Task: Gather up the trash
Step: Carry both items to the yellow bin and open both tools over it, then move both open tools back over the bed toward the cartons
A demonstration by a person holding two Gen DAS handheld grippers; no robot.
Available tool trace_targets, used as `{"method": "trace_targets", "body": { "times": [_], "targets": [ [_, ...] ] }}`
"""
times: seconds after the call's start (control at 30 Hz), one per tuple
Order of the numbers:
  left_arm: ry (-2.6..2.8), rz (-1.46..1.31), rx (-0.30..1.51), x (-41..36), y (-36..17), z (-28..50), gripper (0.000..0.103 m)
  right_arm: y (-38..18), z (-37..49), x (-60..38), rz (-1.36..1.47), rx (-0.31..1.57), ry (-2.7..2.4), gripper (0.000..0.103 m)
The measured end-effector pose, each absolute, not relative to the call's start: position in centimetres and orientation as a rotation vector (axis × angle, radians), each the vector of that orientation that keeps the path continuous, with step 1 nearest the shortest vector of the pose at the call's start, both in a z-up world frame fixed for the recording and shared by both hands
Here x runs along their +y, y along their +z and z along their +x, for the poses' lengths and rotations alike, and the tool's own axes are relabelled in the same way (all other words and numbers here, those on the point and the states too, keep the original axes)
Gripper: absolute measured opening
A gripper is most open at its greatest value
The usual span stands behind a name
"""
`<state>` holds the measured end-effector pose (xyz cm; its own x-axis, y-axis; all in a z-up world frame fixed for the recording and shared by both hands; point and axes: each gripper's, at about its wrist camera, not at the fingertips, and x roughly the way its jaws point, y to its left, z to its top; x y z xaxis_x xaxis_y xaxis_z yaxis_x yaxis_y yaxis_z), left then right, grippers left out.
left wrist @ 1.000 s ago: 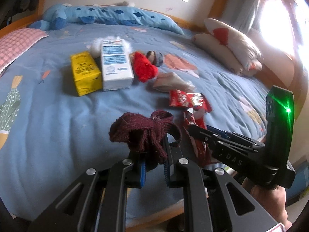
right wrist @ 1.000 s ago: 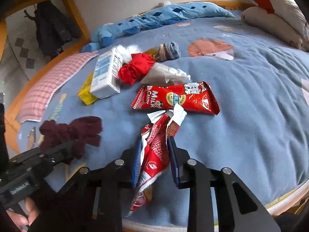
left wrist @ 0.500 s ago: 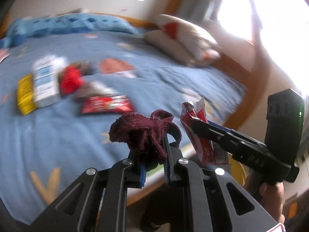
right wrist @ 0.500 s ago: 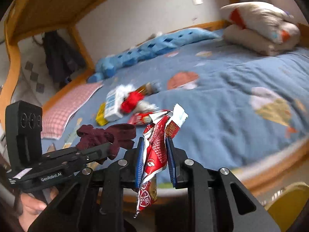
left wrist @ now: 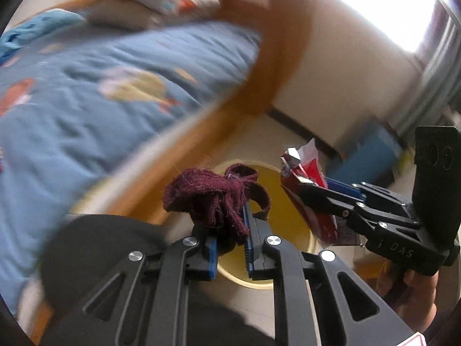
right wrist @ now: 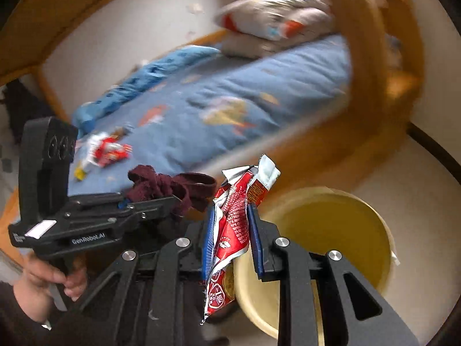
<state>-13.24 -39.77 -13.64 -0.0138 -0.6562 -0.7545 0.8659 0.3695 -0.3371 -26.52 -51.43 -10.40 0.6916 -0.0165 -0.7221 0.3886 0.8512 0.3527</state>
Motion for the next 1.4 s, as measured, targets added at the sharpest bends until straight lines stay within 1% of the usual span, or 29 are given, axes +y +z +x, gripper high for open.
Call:
{"method": "trace_targets", "body": {
  "times": [0.2,0.33,0.37,0.4,0.43,0.47,0.5,0.53,0.6,0.83,1.1,1.27,1.4],
  "targets": [
    [-1.298,0.331,1.165,-44.6,-17.8,-16.9,0.015,-13.4,-31.4,-54.6,0.59,0.836,-0.334,0.022],
    [-1.301,0.356,1.207,-46.2,-19.0,-17.2,0.015,-14.7,-32.4,-55.8,0.62,0.849,-0.348,0.023],
    [-1.302,0.363,1.21,-46.5,-19.2,-17.1,0.015,-14.8,-32.4,-56.0,0.621,0.848,-0.351,0.024],
    [-1.303,0.37,1.214,-46.8,-19.5,-17.1,0.017,-14.9,-32.4,-56.2,0.622,0.847,-0.351,0.031],
    [-1.303,0.38,1.22,-47.0,-19.6,-17.3,0.023,-15.0,-32.4,-56.4,0.62,0.853,-0.355,0.036],
    [-1.298,0.386,1.219,-46.9,-19.5,-17.5,0.03,-15.1,-32.3,-56.5,0.614,0.858,-0.362,0.054],
    [-1.29,0.396,1.211,-47.1,-19.6,-17.4,0.052,-15.0,-32.4,-56.6,0.603,0.862,-0.379,0.065],
    [-1.278,0.395,1.195,-46.9,-19.4,-17.5,0.074,-15.0,-32.4,-56.7,0.59,0.863,-0.389,0.065],
    [-1.249,0.391,1.157,-46.4,-19.0,-17.2,0.089,-14.9,-32.7,-57.0,0.57,0.872,-0.394,0.065],
    [-1.242,0.399,1.094,-45.8,-17.9,-16.9,0.089,-15.6,-33.1,-57.6,0.635,0.864,-0.384,0.066],
    [-1.234,0.413,1.014,-44.7,-16.3,-16.9,0.089,-14.5,-31.5,-56.7,0.62,0.847,-0.347,0.066],
    [-1.186,0.349,0.992,-42.6,-14.8,-14.8,0.089,-13.2,-29.2,-55.7,0.6,0.827,-0.291,0.066],
    [-1.109,0.273,0.943,-39.5,-12.8,-12.0,0.09,-11.9,-26.4,-54.1,0.558,0.803,-0.222,0.067]
  ]
}}
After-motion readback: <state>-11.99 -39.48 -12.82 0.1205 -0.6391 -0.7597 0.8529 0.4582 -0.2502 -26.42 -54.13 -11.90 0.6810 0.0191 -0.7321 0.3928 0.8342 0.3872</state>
